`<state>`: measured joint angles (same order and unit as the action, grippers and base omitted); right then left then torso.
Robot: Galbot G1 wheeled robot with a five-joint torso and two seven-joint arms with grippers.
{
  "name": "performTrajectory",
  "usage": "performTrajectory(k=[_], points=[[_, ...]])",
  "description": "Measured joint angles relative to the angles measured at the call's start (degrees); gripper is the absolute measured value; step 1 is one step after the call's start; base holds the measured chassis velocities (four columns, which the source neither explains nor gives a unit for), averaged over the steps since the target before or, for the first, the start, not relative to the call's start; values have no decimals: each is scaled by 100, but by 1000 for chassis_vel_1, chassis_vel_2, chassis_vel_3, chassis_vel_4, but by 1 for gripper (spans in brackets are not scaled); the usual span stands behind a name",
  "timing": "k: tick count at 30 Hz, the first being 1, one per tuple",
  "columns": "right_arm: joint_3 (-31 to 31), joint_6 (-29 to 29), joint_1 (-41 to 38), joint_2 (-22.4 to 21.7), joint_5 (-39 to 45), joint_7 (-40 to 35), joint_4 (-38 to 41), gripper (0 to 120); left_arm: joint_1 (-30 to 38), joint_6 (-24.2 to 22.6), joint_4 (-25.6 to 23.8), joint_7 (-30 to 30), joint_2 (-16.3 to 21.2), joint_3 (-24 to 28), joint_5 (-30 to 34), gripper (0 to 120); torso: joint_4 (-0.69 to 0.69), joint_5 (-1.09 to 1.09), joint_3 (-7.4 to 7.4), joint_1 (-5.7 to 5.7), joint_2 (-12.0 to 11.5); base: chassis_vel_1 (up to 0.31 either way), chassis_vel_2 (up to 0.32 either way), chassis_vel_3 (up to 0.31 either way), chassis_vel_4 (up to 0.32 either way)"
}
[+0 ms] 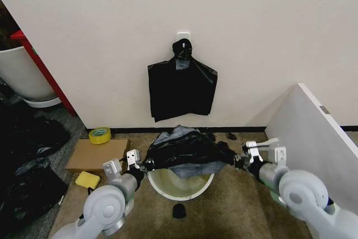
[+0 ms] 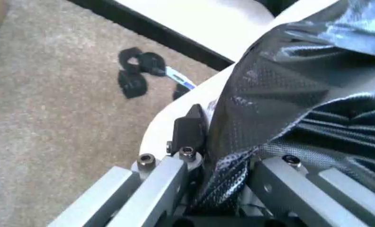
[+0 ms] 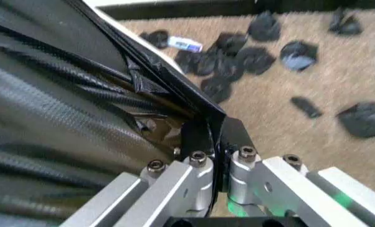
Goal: Place the garbage bag over the trash bin.
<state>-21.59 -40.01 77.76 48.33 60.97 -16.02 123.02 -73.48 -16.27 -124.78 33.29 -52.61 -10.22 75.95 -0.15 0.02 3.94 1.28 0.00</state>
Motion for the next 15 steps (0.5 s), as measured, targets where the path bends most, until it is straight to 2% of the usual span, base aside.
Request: performTrajectory(k=[10,13,15], points=[[112,78,184,312,-141,83,61,0,-51,-11,-47,55,-21,-30,17,0,0,-1,0,0,0,0,0,0,0],[88,296,211,378,-163,-13,147,0,-43,-20,-16,106,-20,-31,16,0,1,0,0,0,0,0,0,0,0],[25,435,219,394,-183,-89,211,8,-34,-47,-7,150,-22,-31,13,0,1,0,0,0,0,0,0,0,0]])
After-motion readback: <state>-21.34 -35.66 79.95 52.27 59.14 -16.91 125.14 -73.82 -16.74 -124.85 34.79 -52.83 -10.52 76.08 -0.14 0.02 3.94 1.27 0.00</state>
